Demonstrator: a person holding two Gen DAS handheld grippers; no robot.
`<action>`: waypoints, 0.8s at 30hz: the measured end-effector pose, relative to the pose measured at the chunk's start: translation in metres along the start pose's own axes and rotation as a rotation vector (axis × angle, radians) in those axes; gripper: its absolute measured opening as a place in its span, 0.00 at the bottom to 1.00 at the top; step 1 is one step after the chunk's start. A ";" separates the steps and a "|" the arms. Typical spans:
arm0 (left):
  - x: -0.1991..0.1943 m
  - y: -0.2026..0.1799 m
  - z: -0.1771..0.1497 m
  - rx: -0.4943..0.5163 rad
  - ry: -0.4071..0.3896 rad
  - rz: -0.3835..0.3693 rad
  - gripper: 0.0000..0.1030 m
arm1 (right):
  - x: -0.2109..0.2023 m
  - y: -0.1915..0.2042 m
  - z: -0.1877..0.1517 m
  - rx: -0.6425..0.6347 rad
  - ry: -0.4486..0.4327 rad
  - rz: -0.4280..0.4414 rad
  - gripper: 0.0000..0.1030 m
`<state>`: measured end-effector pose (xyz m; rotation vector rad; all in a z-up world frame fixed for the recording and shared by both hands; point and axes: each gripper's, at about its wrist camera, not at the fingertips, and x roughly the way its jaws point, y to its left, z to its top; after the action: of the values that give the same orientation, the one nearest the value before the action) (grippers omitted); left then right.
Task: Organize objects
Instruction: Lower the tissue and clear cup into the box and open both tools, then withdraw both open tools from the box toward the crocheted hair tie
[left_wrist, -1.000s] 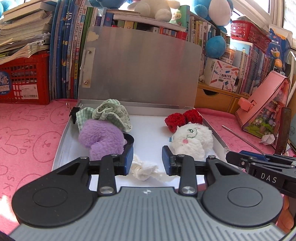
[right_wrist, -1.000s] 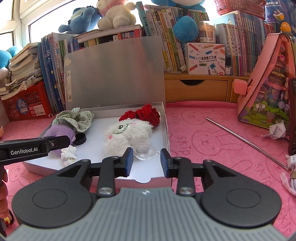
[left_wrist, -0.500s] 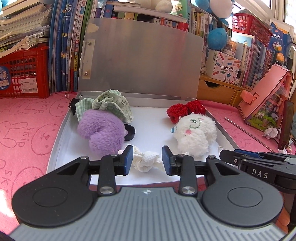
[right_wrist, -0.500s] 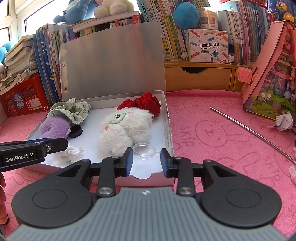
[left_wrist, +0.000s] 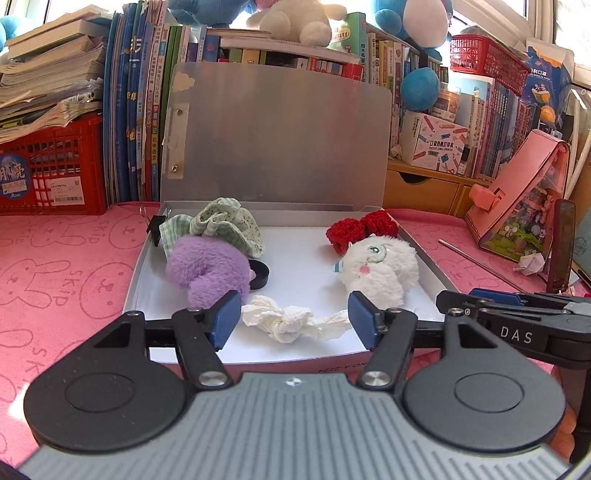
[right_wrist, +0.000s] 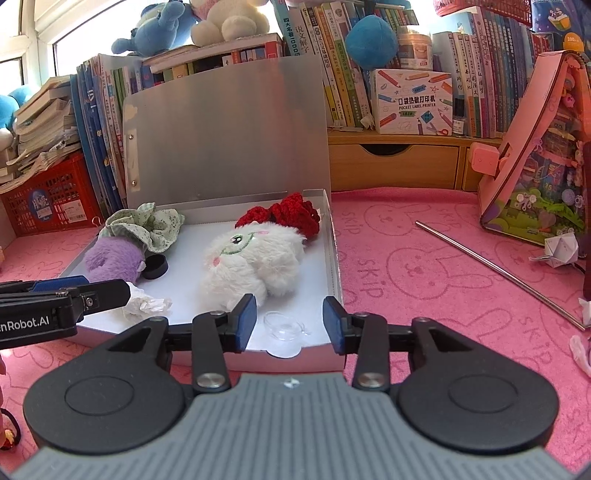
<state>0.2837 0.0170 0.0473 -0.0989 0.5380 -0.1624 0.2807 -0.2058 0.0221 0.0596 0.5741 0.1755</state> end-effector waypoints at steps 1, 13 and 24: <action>-0.007 0.000 0.000 0.004 -0.012 -0.006 0.73 | -0.005 -0.001 0.000 0.002 -0.008 0.003 0.60; -0.086 -0.001 -0.019 0.040 -0.088 -0.035 0.79 | -0.076 -0.009 -0.018 -0.027 -0.086 0.033 0.69; -0.151 0.009 -0.069 0.027 -0.131 0.003 0.79 | -0.129 -0.008 -0.055 -0.061 -0.140 0.013 0.75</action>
<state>0.1214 0.0490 0.0624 -0.0822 0.4051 -0.1588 0.1453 -0.2364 0.0444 0.0164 0.4291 0.1992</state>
